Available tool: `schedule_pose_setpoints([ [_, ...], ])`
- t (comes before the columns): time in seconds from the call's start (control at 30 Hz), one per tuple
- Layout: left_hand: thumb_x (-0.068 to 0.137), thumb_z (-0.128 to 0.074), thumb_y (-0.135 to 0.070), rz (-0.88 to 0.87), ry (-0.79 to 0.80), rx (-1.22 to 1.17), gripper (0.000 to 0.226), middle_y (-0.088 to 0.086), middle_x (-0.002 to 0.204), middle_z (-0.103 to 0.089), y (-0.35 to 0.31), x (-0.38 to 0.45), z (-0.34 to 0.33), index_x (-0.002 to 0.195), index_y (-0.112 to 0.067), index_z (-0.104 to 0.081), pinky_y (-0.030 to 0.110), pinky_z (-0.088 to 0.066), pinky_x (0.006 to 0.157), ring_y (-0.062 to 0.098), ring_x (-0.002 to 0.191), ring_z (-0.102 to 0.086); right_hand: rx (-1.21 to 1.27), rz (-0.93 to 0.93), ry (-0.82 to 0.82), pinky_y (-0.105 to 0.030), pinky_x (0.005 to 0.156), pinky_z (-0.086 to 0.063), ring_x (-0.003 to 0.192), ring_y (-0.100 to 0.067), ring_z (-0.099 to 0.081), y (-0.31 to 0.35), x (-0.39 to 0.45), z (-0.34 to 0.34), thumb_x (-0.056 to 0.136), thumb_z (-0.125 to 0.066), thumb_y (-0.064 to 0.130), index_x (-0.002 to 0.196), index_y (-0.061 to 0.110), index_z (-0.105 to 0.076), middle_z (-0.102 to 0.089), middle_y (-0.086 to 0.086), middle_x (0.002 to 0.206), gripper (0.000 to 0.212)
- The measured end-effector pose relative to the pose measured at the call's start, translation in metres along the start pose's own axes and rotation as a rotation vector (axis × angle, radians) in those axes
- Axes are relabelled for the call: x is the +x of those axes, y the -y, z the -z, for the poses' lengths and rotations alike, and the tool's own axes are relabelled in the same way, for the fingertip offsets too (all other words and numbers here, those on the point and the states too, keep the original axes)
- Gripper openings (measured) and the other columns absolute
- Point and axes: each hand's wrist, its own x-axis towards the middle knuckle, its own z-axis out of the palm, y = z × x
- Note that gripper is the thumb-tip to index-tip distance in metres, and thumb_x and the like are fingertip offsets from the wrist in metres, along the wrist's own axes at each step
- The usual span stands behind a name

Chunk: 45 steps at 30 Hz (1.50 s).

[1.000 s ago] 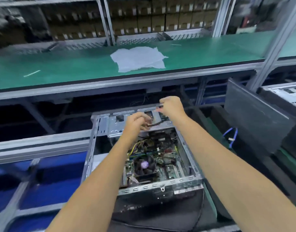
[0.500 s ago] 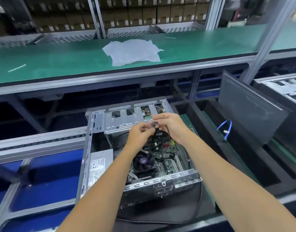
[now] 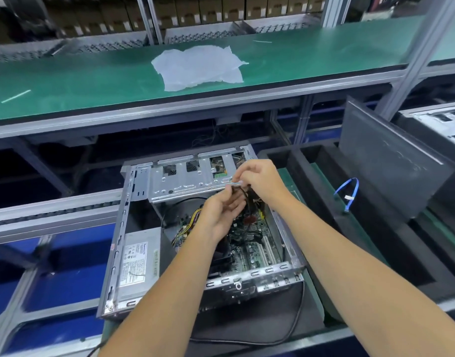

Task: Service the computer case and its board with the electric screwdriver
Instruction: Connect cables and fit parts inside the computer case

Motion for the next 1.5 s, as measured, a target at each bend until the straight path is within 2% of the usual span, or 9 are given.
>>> schedule_pose_setpoints([
  [0.17,0.098,-0.036,0.002,0.155,-0.041,0.143,0.019,0.016,0.075,-0.071,0.004,0.003,-0.005,0.099,0.000,-0.054,0.032,-0.058,0.071,0.027,0.079,-0.067,-0.004,-0.056,-0.156,-0.029,0.060,-0.049,0.048,-0.004,-0.052,-0.006,0.016,-0.003,0.089,-0.051,-0.004,0.076,0.010,-0.066,-0.064,0.000,0.061,0.024],
  [0.33,0.099,-0.041,-0.007,0.238,-0.058,0.318,0.012,0.003,0.056,-0.061,0.010,0.010,-0.007,0.097,-0.006,-0.053,0.020,-0.042,0.051,0.013,0.058,-0.048,-0.094,-0.067,-0.191,-0.041,0.074,-0.059,0.066,-0.015,-0.062,-0.017,0.021,-0.005,0.088,-0.052,0.002,0.080,0.009,-0.068,-0.065,-0.003,0.065,0.020],
  [0.47,0.099,-0.043,-0.011,0.277,-0.008,0.319,0.017,-0.002,0.058,-0.054,0.014,0.009,-0.004,0.093,-0.006,-0.058,0.020,-0.030,0.055,0.008,0.057,-0.037,-0.122,-0.058,-0.229,-0.040,0.072,-0.057,0.061,-0.010,-0.058,-0.021,0.021,-0.005,0.086,-0.052,0.002,0.080,0.009,-0.069,-0.063,0.000,0.060,0.019],
  [0.57,0.100,-0.042,-0.012,0.307,0.095,0.283,0.019,-0.003,0.059,-0.054,0.012,0.007,-0.001,0.102,-0.002,-0.057,0.026,-0.037,0.063,0.010,0.060,-0.043,-0.133,-0.066,-0.237,-0.040,0.072,-0.056,0.066,-0.017,-0.059,-0.022,0.022,-0.006,0.085,-0.054,0.002,0.080,0.006,-0.069,-0.066,-0.007,0.065,0.017],
  [0.7,0.100,-0.038,-0.004,0.225,0.126,0.331,0.017,0.000,0.059,-0.057,0.014,0.008,-0.001,0.100,0.001,-0.054,0.033,-0.054,0.076,0.014,0.064,-0.055,-0.149,-0.060,-0.243,-0.040,0.072,-0.054,0.070,-0.024,-0.060,-0.022,0.023,-0.007,0.086,-0.055,0.003,0.079,0.002,-0.068,-0.067,-0.017,0.072,0.015],
  [0.8,0.100,-0.039,-0.004,0.098,0.068,0.548,0.022,0.000,0.059,-0.063,0.019,0.010,-0.001,0.090,-0.004,-0.058,0.036,-0.059,0.072,0.014,0.060,-0.062,-0.173,-0.051,-0.232,-0.040,0.072,-0.053,0.076,-0.033,-0.064,-0.022,0.023,-0.007,0.087,-0.056,0.002,0.080,0.000,-0.068,-0.067,-0.019,0.074,0.014],
  [0.97,0.100,-0.040,-0.006,-0.034,0.067,0.637,0.029,-0.001,0.062,-0.060,0.024,0.014,-0.003,0.083,-0.008,-0.062,0.025,-0.049,0.057,0.007,0.051,-0.051,-0.201,-0.022,-0.227,-0.042,0.073,-0.054,0.077,-0.036,-0.064,-0.021,0.022,-0.008,0.086,-0.056,0.000,0.079,-0.002,-0.067,-0.067,-0.021,0.072,0.014],
  [1.17,0.100,-0.033,-0.004,-0.121,-0.102,0.643,0.037,0.000,0.056,-0.048,0.026,0.018,-0.001,0.079,-0.009,-0.063,0.025,-0.035,0.050,0.011,0.050,-0.039,-0.199,-0.037,-0.224,-0.042,0.073,-0.055,0.078,-0.035,-0.065,-0.021,0.022,-0.008,0.086,-0.056,0.002,0.080,-0.001,-0.067,-0.067,-0.020,0.075,0.013],
  [1.5,0.100,-0.034,-0.010,-0.059,-0.135,0.584,0.031,0.001,0.056,-0.055,0.026,0.018,-0.003,0.084,-0.004,-0.060,0.024,-0.040,0.048,0.011,0.049,-0.045,-0.195,-0.049,-0.234,-0.046,0.074,-0.056,0.077,-0.036,-0.064,-0.022,0.024,-0.009,0.084,-0.055,0.003,0.075,0.000,-0.065,-0.066,-0.020,0.071,0.013],
])
